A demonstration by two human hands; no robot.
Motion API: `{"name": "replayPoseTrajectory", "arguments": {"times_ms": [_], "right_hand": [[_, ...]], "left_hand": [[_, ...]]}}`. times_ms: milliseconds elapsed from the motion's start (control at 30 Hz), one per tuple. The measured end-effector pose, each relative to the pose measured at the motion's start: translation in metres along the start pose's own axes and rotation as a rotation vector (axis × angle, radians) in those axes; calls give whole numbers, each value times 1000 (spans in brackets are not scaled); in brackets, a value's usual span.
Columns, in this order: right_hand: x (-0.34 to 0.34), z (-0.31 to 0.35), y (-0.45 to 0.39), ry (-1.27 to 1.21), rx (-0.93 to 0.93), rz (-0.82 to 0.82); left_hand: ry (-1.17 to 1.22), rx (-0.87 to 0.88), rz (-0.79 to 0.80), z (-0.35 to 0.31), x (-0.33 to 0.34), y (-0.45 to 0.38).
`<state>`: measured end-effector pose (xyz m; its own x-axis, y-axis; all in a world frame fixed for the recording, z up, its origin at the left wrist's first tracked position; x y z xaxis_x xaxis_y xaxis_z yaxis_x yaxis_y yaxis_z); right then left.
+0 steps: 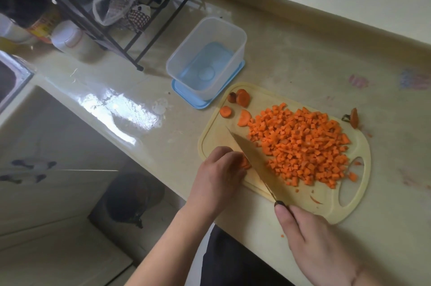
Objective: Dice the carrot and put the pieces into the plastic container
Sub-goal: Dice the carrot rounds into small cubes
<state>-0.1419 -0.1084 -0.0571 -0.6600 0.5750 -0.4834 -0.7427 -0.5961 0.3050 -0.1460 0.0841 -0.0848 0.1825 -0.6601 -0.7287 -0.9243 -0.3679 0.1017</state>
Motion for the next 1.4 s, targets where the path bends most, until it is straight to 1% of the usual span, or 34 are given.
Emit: {"name": "replayPoseTrajectory", "arguments": {"times_ms": [167,233,367,500,633,767,833,867,933,1000,1100,1200,1300,1400], "right_hand": [[-4,-3,-3,-34,17,27],[-9,-8,-4,-25,19,11],[-16,-15,-7,-24,37,25],[-20,-16,-8,-43,38,30],[-26,-12,-3,-23,25,1],[-27,-8,4,15,18,1],[-27,-9,7,15,23,0],[-26,-11,9,14,34,6],[-25,-16,14,31,51,17],[-24,-18,18,58,24,0],[-16,-14,10,71,-32,31],[-16,-12,-7,77,-51,3],[-27,-14,-10,52,-17,-35],[-29,-15,0,16,14,-11]], "left_hand": [[10,-63,-75,-8,-1,-2],[8,-82,-86,-11,4,-1],[6,-54,-77,-11,11,-1],[-55,114,-84,-11,7,-4],[-62,224,-20,-13,4,-8],[-89,397,-55,-19,6,-1],[-104,473,-45,-18,13,1],[-106,483,-34,-16,15,2],[-84,451,-29,-11,17,1],[-39,418,-37,-9,17,0],[21,406,-54,-12,15,0],[0,410,-58,-14,15,1],[-43,435,-53,-10,15,5],[-51,441,-69,-8,15,7]]}}
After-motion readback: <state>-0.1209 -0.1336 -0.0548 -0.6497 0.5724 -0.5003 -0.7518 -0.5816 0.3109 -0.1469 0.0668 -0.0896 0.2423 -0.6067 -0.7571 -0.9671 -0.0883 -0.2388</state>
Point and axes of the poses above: each hand's wrist, its own y-axis away from the middle knuckle, its own x-axis out of the palm, z = x × y, the point moved 7 cm from there along -y, towards the middle knuckle, and after that the axes turned 14 degrees about -x, right-handed, at the moved point
